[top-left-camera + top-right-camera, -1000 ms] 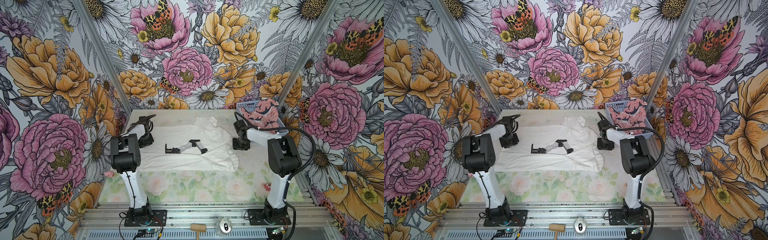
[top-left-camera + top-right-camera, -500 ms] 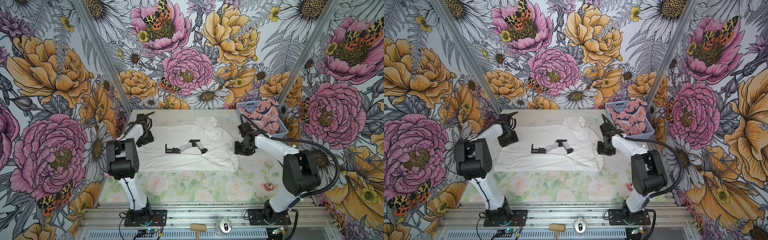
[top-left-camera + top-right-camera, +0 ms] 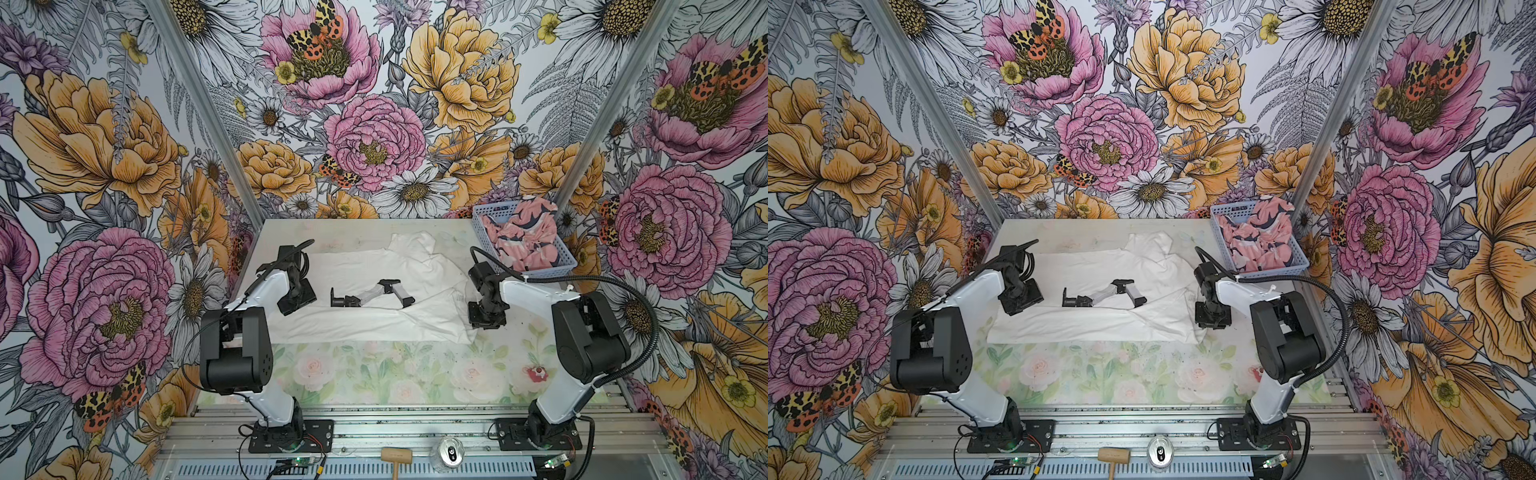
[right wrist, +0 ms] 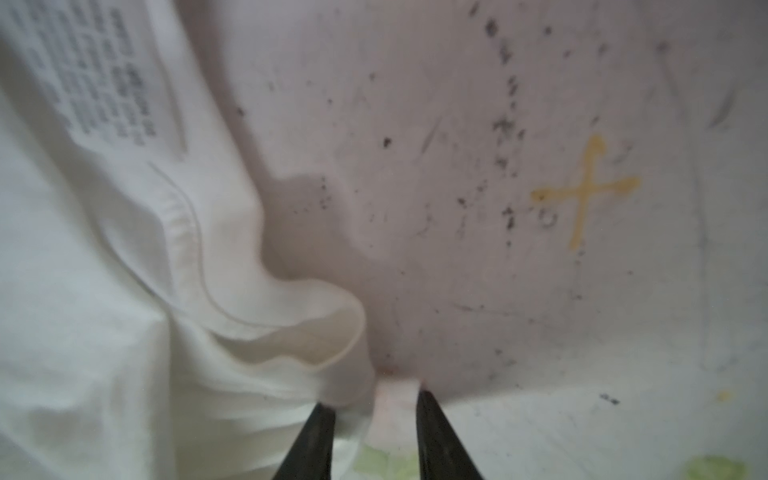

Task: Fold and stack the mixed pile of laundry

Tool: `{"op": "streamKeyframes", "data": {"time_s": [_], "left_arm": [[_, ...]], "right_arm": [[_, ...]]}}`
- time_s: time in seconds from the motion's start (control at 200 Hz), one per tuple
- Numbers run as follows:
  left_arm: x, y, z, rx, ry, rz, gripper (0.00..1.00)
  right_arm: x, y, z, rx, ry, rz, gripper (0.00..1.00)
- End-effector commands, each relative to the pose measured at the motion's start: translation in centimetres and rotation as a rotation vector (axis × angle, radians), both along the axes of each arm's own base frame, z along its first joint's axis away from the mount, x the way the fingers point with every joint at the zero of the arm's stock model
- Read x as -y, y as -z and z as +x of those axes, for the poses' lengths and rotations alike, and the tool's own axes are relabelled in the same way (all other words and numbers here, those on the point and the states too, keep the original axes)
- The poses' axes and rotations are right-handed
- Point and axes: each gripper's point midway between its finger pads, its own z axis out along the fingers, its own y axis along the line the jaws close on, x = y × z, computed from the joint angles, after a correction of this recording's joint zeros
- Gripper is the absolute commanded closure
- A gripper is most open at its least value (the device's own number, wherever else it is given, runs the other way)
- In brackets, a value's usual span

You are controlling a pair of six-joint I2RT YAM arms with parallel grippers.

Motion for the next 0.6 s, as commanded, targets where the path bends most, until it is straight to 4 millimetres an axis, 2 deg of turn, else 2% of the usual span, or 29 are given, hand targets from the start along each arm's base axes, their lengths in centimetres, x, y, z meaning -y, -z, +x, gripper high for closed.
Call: {"op": "streamKeyframes", "data": {"time_s": [0.0, 0.11, 0.225, 0.285, 0.405, 0.595], "left_arm": [[0.9, -1.8, 0.3, 0.078, -0.01, -0.051, 0.42], [1.9, -1.7, -0.4, 0.076, 0.011, -0.069, 0.42], [3.2, -0.7, -1.4, 0.044, 0.037, -0.081, 0.41], [3.7, 0.0, -1.9, 0.031, 0.035, -0.09, 0.41], [4.8, 1.0, -2.2, 0.033, 0.039, -0.126, 0.41], [7.2, 2.0, -1.7, 0.036, 0.087, -0.156, 0.41]], "right_arm": [[-0.3, -3.4, 1.6, 0.093, 0.006, 0.015, 0.64], [-4.0, -7.2, 3.0, 0.169, 0.007, 0.156, 0.57], [-8.6, -8.3, 3.6, 0.185, -0.019, 0.282, 0.52], [-11.5, -8.0, 3.8, 0.187, -0.027, 0.35, 0.51], [-15.2, -7.1, 4.2, 0.191, -0.015, 0.429, 0.49], [-18.7, -5.7, 5.0, 0.194, 0.047, 0.516, 0.44]]}}
